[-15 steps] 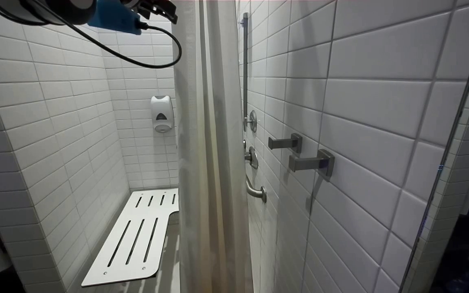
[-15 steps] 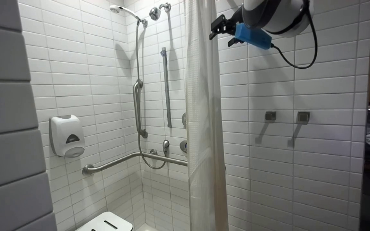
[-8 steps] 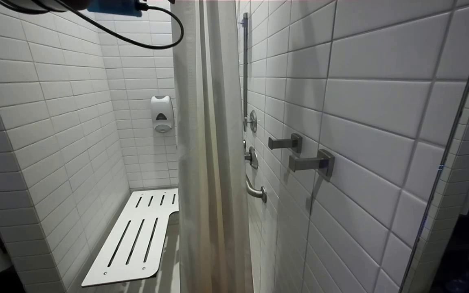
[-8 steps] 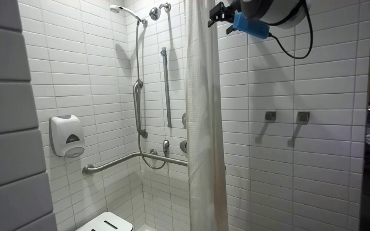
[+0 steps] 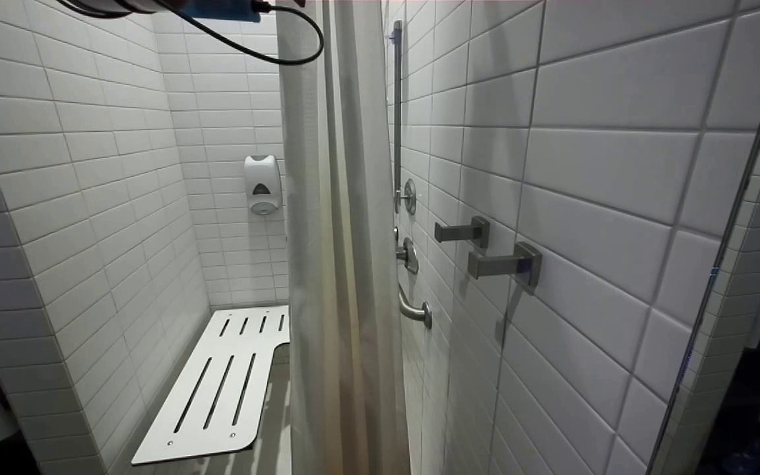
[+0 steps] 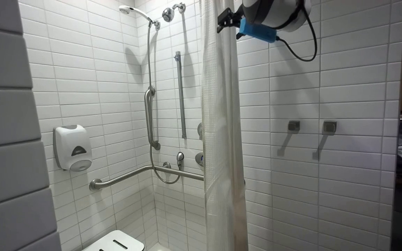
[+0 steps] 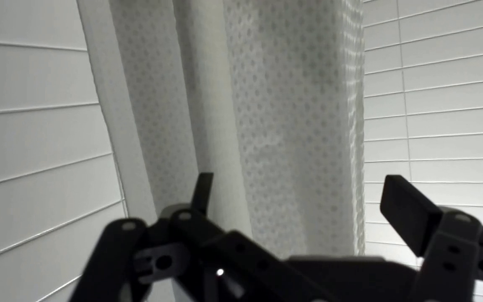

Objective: Draw the curtain to the left.

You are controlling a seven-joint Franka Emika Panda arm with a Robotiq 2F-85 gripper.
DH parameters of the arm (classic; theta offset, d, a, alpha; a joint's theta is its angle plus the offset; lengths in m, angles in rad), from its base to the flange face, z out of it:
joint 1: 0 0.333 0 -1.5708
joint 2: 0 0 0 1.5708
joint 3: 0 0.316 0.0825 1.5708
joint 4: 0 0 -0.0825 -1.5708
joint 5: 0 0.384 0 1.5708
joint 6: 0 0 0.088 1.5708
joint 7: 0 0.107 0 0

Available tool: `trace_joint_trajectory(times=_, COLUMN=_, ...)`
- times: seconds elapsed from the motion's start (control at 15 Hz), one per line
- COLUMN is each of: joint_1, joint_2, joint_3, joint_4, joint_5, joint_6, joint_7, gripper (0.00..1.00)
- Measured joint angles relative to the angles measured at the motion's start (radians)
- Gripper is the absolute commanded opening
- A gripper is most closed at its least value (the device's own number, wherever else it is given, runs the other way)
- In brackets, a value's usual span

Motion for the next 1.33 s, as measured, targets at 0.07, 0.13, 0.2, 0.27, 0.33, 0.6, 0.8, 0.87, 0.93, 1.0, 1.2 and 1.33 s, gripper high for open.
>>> trace_joint_trajectory(times=0.07, joint_1=0.000, joint_2=0.012, joint_3=0.000, joint_4=0.010, joint_5=0.000, joint_6=0.000, joint_7=0.000, gripper=1.00)
trace_joint_trajectory(times=0.13, joint_1=0.000, joint_2=0.018, joint_3=-0.001, joint_4=0.015, joint_5=0.000, joint_6=0.000, joint_7=0.000, gripper=1.00)
trace_joint_trajectory(times=0.2, joint_1=0.000, joint_2=0.019, joint_3=-0.001, joint_4=0.017, joint_5=0.000, joint_6=0.000, joint_7=0.000, gripper=1.00)
trace_joint_trajectory(times=0.27, joint_1=0.000, joint_2=0.019, joint_3=-0.001, joint_4=0.019, joint_5=0.000, joint_6=0.000, joint_7=0.000, gripper=1.00)
trace_joint_trajectory(times=0.33, joint_1=0.000, joint_2=0.019, joint_3=-0.001, joint_4=0.020, joint_5=0.000, joint_6=0.000, joint_7=0.000, gripper=1.00)
trace_joint_trajectory(times=0.6, joint_1=-0.001, joint_2=0.019, joint_3=-0.001, joint_4=0.021, joint_5=0.000, joint_6=-0.001, joint_7=0.000, gripper=1.00)
trace_joint_trajectory(times=0.8, joint_1=-0.001, joint_2=0.019, joint_3=-0.001, joint_4=0.021, joint_5=0.000, joint_6=-0.001, joint_7=0.000, gripper=1.00)
trace_joint_trajectory(times=0.87, joint_1=0.000, joint_2=0.019, joint_3=-0.001, joint_4=0.020, joint_5=0.000, joint_6=-0.001, joint_7=0.000, gripper=1.00)
trace_joint_trajectory(times=0.93, joint_1=0.009, joint_2=0.019, joint_3=-0.007, joint_4=0.020, joint_5=0.002, joint_6=-0.002, joint_7=-0.002, gripper=1.00)
trace_joint_trajectory(times=1.0, joint_1=0.032, joint_2=0.019, joint_3=-0.020, joint_4=0.021, joint_5=0.004, joint_6=-0.004, joint_7=-0.009, gripper=1.00)
trace_joint_trajectory(times=1.2, joint_1=0.138, joint_2=0.018, joint_3=-0.078, joint_4=0.037, joint_5=0.024, joint_6=-0.037, joint_7=-0.053, gripper=1.00)
trace_joint_trajectory(times=1.33, joint_1=0.204, joint_2=0.018, joint_3=-0.113, joint_4=0.055, joint_5=0.034, joint_6=-0.062, joint_7=-0.086, gripper=1.00)
